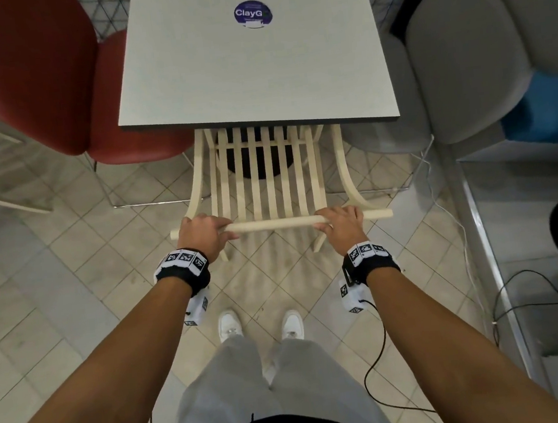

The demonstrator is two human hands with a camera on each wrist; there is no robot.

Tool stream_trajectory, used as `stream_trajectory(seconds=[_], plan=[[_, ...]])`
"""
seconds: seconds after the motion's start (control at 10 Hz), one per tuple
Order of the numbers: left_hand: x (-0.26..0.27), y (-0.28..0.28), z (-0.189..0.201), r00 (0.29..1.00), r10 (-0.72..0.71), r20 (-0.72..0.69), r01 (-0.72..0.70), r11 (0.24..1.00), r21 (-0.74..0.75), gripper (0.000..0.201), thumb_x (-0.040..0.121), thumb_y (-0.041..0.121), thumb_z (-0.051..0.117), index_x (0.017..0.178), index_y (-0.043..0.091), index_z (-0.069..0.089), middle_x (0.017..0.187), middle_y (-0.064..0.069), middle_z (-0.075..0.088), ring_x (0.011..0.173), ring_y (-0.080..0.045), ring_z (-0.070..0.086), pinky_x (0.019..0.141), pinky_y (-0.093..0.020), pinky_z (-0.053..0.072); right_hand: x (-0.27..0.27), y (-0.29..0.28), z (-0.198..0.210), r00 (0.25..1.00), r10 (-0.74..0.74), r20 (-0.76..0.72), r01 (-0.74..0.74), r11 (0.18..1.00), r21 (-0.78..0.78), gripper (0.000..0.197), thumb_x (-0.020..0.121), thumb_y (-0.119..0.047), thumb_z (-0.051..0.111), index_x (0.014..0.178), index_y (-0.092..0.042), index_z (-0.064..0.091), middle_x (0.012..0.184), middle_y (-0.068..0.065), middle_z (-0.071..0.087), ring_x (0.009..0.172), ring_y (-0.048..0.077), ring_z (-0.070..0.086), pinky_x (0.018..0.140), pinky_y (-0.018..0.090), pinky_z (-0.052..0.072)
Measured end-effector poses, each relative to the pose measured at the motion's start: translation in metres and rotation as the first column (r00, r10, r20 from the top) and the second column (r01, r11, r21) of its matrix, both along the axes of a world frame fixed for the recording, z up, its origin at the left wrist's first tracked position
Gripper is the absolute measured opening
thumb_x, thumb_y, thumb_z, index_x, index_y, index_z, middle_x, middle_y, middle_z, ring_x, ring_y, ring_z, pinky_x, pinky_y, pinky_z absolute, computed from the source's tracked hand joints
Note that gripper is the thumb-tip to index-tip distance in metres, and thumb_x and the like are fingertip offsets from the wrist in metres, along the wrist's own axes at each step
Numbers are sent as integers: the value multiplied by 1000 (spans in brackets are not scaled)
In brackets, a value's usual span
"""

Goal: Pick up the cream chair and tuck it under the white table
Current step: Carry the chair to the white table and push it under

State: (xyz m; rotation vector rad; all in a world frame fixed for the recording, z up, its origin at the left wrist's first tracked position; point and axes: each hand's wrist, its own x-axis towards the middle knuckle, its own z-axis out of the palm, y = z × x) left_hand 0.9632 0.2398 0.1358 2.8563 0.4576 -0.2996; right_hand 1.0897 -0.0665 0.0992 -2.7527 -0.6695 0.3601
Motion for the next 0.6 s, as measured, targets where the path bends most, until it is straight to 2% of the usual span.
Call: stream_trajectory(seconds=[0.2, 0.3, 0.4, 0.5, 0.6], plan=[[-1, -2, 8, 1000, 30, -4, -30, 999, -20, 43, 79, 61, 61, 110, 33, 71, 93, -2, 75, 93, -24, 64, 87, -39, 42, -2, 2, -1, 1000, -1, -29, 0, 1000, -14, 33, 96, -48, 50, 121, -32, 64, 116, -3, 68, 106, 27, 46, 104, 43, 24], [-6, -1, 9, 999, 49, 13, -47, 994, -98, 41, 80, 58, 62, 110, 31, 71, 96, -1, 75, 93, -23, 65, 86, -39, 47, -2, 2, 1, 999, 4, -48, -5, 1000, -16, 34, 96, -47, 52, 123, -31, 63, 118, -2, 68, 109, 28, 47, 106, 45, 25], [-25, 1, 8, 988, 123, 91, -100, 971, -219, 40, 84, 47, 63, 116, 24, 68, 111, -1, 74, 102, -23, 66, 93, -40, 52, -9, 1, 13, 998, -12, -56, 16, 998, 67, 37, 94, -41, 59, 127, -25, 61, 123, 0, 64, 115, 28, 46, 111, 46, 28], [-58, 2, 5, 955, 158, 252, -108, 973, -204, 43, 86, 34, 62, 127, 19, 61, 133, -4, 62, 125, -24, 55, 110, -43, 43, -30, -7, 31, 995, -104, -7, 101, 945, 312, 30, 90, -25, 64, 120, -21, 63, 121, -2, 58, 116, 20, 45, 108, 35, 33], [-102, -3, 4, 894, 321, 313, -244, 934, -262, 47, 88, 26, 63, 133, 19, 54, 146, -2, 50, 135, -20, 46, 112, -41, 41, -67, -33, 33, 974, -222, -37, 219, 894, 390, 19, 88, -17, 62, 105, -23, 67, 110, -5, 60, 109, 15, 48, 99, 26, 33]])
